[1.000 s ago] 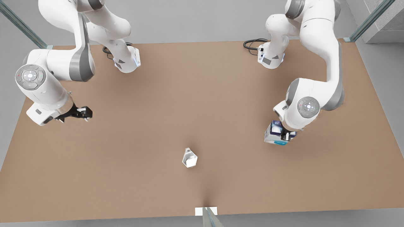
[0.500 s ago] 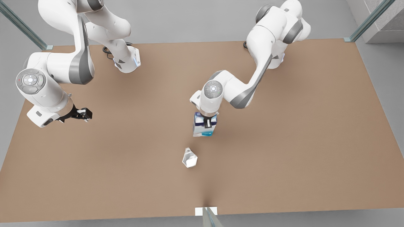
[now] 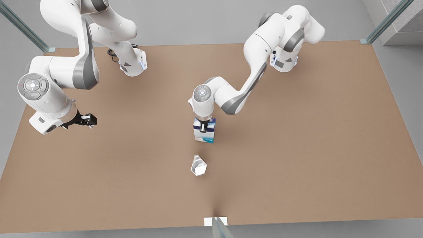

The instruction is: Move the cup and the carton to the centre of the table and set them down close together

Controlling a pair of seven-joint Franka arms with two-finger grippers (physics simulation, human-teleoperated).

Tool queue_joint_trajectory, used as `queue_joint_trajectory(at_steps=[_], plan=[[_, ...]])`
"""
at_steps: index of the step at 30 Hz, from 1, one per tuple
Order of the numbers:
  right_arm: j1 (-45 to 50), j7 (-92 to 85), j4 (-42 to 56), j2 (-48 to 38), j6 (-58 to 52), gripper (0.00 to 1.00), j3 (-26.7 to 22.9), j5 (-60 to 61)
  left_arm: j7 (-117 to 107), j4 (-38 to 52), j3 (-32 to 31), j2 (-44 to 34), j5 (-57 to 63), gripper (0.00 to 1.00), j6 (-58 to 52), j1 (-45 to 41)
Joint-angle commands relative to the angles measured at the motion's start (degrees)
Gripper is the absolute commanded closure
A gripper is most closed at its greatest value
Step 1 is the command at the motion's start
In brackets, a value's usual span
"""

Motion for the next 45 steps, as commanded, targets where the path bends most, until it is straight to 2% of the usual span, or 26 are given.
queue_joint_trajectory(at_steps=[1,2,3,4,5,27,39,42,45], plan=[[0.0,0.0,0.0,0.0,0.0,0.0,0.0,0.0,0.0,0.1,0.0,0.3,-1.2,0.58,-0.3,-0.1],[0.0,0.0,-0.1,0.0,0.2,0.0,0.0,0.0,0.0,0.0,0.0,0.8,-0.9,0.55,-0.2,-0.3],[0.0,0.1,-0.4,0.0,0.3,0.0,0.0,0.0,-0.1,0.0,0.0,1.0,-0.9,0.47,-0.1,-0.4],[0.0,0.0,-0.4,0.0,0.3,0.0,0.0,0.0,-0.1,0.1,0.0,1.1,-0.9,0.21,0.0,-0.4],[0.0,0.0,-0.4,0.0,0.3,0.0,0.0,0.0,0.0,0.1,0.1,1.2,-0.8,0.0,0.1,-0.5],[0.0,0.0,-0.4,0.0,0.4,0.0,0.0,0.0,-0.2,0.3,0.5,1.7,-0.9,0.0,4.1,-0.1],[0.0,0.0,-0.4,0.0,1.0,0.0,0.0,0.1,0.3,1.6,0.2,-2.9,-2.6,0.0,-1.0,1.1],[0.0,0.0,-0.4,0.0,1.0,0.0,0.0,0.1,-0.2,1.4,0.4,-8.7,-5.5,0.0,-7.1,4.8],[0.2,0.0,-0.2,1.1,1.1,0.0,0.0,0.1,-4.3,0.8,0.5,-11.1,-5.5,0.0,-11.0,11.9]])
